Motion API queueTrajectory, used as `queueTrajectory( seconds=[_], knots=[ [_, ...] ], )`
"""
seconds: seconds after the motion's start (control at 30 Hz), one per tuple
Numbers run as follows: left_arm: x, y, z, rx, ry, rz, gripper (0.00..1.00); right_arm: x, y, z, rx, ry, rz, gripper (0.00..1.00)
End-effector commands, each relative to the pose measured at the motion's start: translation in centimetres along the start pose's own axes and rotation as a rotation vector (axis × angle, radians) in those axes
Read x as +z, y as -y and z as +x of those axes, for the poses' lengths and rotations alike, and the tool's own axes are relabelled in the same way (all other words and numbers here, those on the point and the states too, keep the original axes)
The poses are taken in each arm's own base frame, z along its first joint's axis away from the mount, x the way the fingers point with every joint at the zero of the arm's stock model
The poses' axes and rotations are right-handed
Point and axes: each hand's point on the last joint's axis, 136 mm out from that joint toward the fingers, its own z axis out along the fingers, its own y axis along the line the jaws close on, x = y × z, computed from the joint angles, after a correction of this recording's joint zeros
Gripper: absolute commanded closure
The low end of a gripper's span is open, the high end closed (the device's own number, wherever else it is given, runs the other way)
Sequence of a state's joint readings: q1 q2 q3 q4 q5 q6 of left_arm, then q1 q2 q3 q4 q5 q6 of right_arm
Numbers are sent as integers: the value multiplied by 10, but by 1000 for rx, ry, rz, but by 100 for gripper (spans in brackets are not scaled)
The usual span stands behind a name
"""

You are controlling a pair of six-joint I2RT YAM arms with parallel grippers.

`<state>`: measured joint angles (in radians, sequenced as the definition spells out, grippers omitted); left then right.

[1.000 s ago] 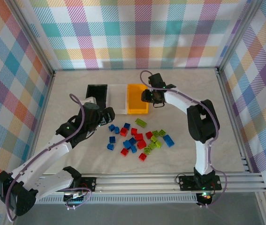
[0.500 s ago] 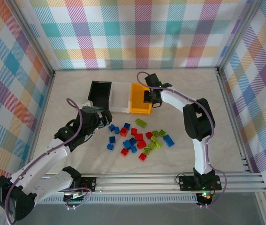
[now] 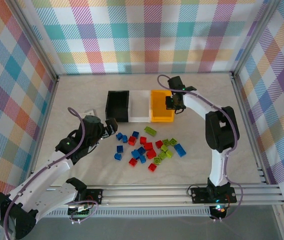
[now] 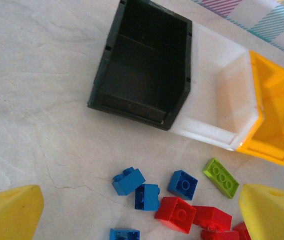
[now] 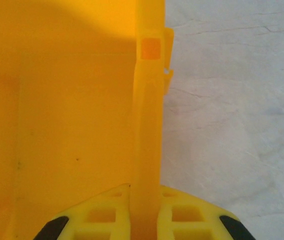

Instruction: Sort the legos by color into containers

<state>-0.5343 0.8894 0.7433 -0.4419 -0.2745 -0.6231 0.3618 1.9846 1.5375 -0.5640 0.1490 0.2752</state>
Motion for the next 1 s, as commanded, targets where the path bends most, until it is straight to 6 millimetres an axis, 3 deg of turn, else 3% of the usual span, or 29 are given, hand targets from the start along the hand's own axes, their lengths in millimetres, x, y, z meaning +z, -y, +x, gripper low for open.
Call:
queueTrajectory(
  seconds=[0.0, 0.4, 0.6, 0.7, 0.87, 0.97],
  knots=[
    [-1, -4, 1, -22, 3, -1, 0, -26, -10, -15, -21, 56, -139, 100],
    [-1, -8, 3, -25, -2, -7, 0, -9, -3, -14, -14, 39, -117, 100],
    [-1, -8, 3, -24, -3, -9, 0, -11, -2, -12, 14, 47, -119, 83],
    [-1, -8, 2, -25, -1, -10, 0, -15, -3, -13, 27, 56, -128, 68],
    [-1, -7, 1, -27, 3, -4, 0, -37, -5, -22, 35, 103, -142, 47],
    [-2, -4, -2, -32, 6, 6, 0, -53, -6, -16, 56, 107, -158, 38]
  ],
)
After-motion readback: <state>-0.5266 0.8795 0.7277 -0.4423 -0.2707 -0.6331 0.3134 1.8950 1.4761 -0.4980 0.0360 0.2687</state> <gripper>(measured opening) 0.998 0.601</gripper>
